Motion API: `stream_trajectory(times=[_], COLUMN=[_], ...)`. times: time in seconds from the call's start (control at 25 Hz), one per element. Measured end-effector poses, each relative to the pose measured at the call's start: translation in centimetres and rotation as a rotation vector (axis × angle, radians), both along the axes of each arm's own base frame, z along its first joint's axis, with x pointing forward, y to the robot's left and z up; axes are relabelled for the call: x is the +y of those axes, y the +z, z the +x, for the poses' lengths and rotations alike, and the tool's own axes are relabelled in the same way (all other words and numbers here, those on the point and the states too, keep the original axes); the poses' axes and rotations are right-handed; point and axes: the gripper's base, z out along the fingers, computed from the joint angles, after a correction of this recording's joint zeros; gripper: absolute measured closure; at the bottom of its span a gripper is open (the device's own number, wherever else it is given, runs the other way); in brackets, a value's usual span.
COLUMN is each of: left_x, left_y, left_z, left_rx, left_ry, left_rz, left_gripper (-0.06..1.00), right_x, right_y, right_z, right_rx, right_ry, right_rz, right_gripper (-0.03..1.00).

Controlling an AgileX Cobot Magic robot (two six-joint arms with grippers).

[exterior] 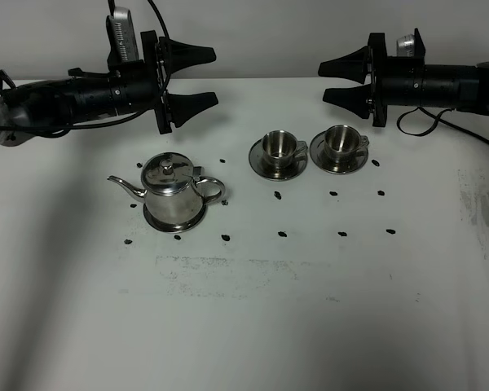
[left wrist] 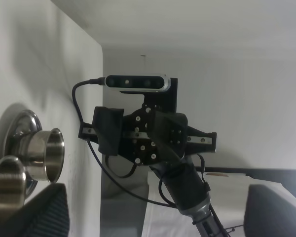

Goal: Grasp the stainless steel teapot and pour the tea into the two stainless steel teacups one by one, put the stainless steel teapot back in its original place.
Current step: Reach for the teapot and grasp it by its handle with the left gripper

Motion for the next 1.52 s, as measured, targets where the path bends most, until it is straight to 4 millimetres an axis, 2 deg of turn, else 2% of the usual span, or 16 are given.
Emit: stream_trajectory(times=[0.64, 0.76, 0.88, 1.04, 1.24, 1.36, 1.52], left_x=[0.0, 0.0, 0.0, 0.0, 0.3, 0.7, 1.6], left_y=[-0.3, -0.2, 0.5, 3.2, 6.6, 8.0, 8.8], left_z=[0.0, 0.1, 0.6, 1.8, 3.2, 3.5, 2.9], left_rx=[-0.004, -0.033, -0.085, -0.207, -0.359, -0.399, -0.394], left_ry=[0.002, 0.006, -0.001, -0.051, -0.083, -0.101, -0.154], left_rz=[0.003, 0.017, 0.067, 0.194, 0.537, 0.75, 1.006], left_gripper=[0.25, 0.25, 0.25, 0.29, 0.35, 0.37, 0.37], right_x=[0.0, 0.0, 0.0, -0.1, -0.7, -1.4, -2.5], right_y=[0.0, 0.2, 1.7, 5.3, 8.9, 9.3, 9.2], right_z=[0.0, 0.1, 0.7, 1.7, 2.4, 2.4, 2.3], right_rx=[-0.001, -0.063, -0.178, -0.359, -0.541, -0.528, -0.448], right_ry=[0.0, 0.012, 0.035, 0.078, 0.144, 0.156, 0.157], right_rz=[0.0, -0.019, -0.059, -0.157, -0.415, -0.549, -0.751], right_gripper=[0.47, 0.47, 0.47, 0.47, 0.49, 0.5, 0.52])
